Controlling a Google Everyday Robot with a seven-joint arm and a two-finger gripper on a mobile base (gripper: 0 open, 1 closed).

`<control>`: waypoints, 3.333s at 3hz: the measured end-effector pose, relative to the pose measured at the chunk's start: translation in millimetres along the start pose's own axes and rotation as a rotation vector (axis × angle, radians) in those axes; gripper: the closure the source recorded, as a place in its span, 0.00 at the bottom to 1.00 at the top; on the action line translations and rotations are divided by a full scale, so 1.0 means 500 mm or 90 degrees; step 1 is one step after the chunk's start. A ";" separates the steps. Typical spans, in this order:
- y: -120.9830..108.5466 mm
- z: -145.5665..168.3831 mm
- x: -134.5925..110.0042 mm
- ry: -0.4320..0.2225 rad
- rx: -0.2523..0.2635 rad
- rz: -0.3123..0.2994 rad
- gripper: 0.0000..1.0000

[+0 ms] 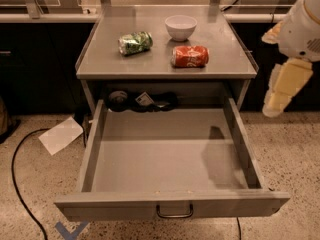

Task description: Place coke can into top drawer

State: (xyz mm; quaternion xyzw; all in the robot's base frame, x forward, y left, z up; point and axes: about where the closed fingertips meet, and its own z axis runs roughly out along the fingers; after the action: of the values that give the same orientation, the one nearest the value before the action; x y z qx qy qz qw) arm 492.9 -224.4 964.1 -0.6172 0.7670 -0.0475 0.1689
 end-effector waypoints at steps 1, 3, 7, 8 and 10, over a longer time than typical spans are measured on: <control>-0.111 0.060 0.005 0.000 0.012 -0.019 0.00; -0.262 0.159 -0.017 -0.026 0.003 -0.056 0.00; -0.340 0.223 -0.132 -0.060 0.009 -0.162 0.00; -0.386 0.249 -0.182 -0.065 0.022 -0.193 0.00; -0.447 0.311 -0.234 -0.056 0.030 -0.188 0.00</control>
Offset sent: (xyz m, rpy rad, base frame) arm 0.1615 -0.0210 -0.0396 -0.0321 -0.0301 0.0920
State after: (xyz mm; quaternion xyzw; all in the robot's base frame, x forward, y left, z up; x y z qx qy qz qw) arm 771.3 -142.8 904.4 -0.7207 0.6585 -0.0626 0.2077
